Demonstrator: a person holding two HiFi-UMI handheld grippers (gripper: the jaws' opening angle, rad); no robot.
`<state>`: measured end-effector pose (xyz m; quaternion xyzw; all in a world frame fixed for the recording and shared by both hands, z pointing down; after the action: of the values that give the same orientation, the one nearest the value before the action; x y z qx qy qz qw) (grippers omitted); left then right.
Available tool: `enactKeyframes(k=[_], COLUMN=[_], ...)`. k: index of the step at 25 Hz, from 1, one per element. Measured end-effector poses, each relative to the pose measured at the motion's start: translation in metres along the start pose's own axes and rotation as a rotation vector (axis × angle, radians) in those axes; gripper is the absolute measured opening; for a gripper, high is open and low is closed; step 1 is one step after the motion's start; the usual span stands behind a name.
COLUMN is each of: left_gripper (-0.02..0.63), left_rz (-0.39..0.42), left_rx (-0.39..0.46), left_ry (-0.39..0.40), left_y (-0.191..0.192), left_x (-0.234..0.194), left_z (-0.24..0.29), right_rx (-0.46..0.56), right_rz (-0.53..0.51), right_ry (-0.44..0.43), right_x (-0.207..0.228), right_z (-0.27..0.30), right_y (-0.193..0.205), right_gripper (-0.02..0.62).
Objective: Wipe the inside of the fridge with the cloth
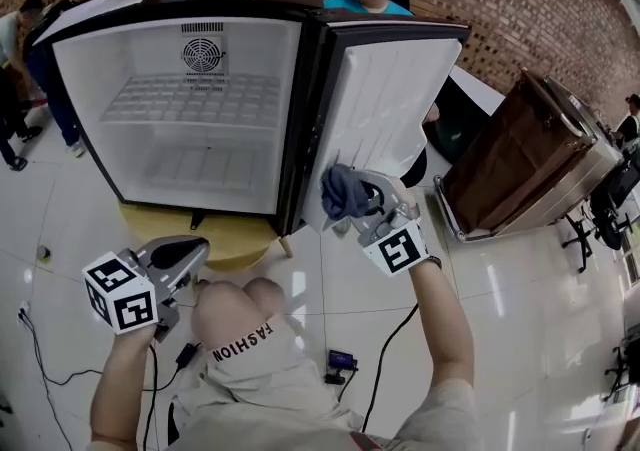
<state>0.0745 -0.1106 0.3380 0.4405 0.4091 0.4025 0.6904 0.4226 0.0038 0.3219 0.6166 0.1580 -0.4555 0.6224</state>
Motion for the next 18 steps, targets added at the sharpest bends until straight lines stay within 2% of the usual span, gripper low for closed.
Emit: enactKeyframes(k=[1, 4, 6, 8, 11, 15, 17, 18], left_gripper=[0.006, 0.005, 0.006, 0.005, 0.006, 0.006, 0.005, 0.005], left_rz=[-0.003, -0.005, -0.006, -0.013, -0.022, -0.016, -0.015, -0.015], left_rx=[-0.001, -0.005, -0.004, 0.004, 0.011, 0.009, 0.005, 0.002], left_ry=[0.001, 0.004, 0.001, -0.009, -0.027, -0.019, -0.013, -0.012], left_y=[0.0, 0.001, 0.002, 0.002, 0.001, 0.0, 0.0, 0.0], left_x=[0.002, 0.005, 0.004, 0.0, -0.006, -0.004, 0.0, 0.002], left_z=[0.001, 0.002, 0.0, -0.003, -0.009, -0.008, -0.006, -0.005], right_rx=[-0.007, -0.062, -0.087, -0.161, -0.303, -0.596, -0.636, -0.597], right_rz=[0.006, -0.005, -0.019, -0.034, 0.019, 0.027, 0.017, 0.017], right_ry=[-0.043, -0.075, -0.079, -0.05, 0.043, 0.228, 0.341, 0.408], right_x=[-0.007, -0.002, 0.003, 0.013, 0.044, 0.081, 0.086, 0.086], right_z=[0.007, 0.016, 0.012, 0.006, 0.002, -0.002, -0.012, -0.022], right_y=[-0.001, 0.023, 0.042, 0.065, 0.11, 0.155, 0.154, 0.143], right_gripper=[0.047, 0.057, 0.057, 0.057, 0.057, 0.057, 0.058, 0.058])
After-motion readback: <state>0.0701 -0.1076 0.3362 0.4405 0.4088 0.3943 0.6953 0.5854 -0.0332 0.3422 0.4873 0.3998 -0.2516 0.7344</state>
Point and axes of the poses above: the fingertips, and each gripper's own axes: z forward along the fingers, x to its right, y out of its underside, the point moved 10 cm from there along -z, backward along the fingers, and after that the axes turned 13 degrees about -y, right-handed, at the moved point
